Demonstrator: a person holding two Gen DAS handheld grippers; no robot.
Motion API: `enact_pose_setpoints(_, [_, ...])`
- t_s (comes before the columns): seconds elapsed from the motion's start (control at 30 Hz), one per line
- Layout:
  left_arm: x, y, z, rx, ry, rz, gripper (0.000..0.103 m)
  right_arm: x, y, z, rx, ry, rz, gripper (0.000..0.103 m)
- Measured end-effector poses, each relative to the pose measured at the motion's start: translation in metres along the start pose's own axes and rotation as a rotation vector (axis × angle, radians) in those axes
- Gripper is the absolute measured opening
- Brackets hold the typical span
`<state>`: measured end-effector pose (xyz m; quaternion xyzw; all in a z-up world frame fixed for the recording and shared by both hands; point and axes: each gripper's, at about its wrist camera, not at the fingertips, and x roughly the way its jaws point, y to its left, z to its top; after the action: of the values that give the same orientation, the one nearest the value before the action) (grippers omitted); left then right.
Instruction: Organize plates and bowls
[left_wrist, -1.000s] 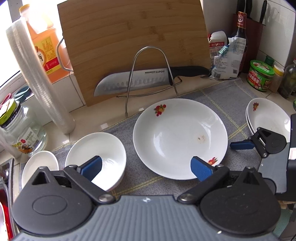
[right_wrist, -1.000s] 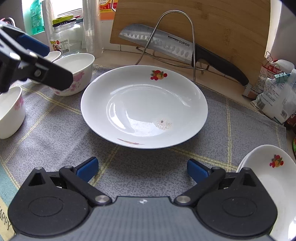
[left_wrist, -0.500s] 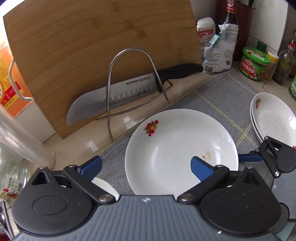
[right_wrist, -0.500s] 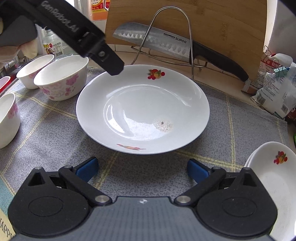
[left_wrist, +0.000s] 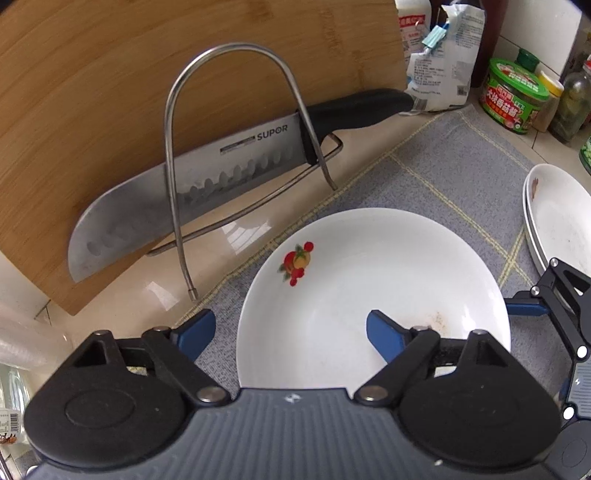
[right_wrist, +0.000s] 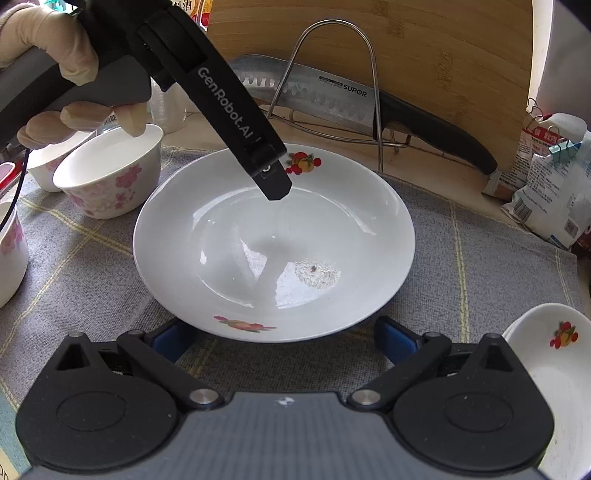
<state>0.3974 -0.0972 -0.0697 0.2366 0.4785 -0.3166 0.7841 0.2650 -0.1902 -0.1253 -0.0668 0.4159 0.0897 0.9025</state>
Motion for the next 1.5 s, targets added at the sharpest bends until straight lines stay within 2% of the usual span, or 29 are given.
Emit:
enact_pose_setpoints(0.23, [0.010,0.008,0.006,-0.011,0.035,-0.039,0.076,0.000,0.000,-0.002,-0.002,-0.028,0.001,0.103])
enact_pose_setpoints(0.6, [0.023,0.012,0.018,0.012,0.082,-0.062,0.074,-0.001,-0.002,-0.001,-0.023,-0.027,0.013,0.103])
enact_pose_setpoints(1.0, [0.027,0.013,0.029,0.047,0.096,-0.131,0.065,0.000,-0.009,0.000,-0.070,-0.026,0.056,0.103])
enact_pose_setpoints(1.3, [0.027,0.010,0.031,0.077,0.098,-0.127,0.065,-0.003,-0.003,0.001,-0.126,-0.051,0.045,0.103])
enact_pose_setpoints(1.5, [0.026,0.006,0.028,0.104,0.102,-0.114,0.064,-0.003,-0.003,0.002,-0.119,-0.044,0.051,0.103])
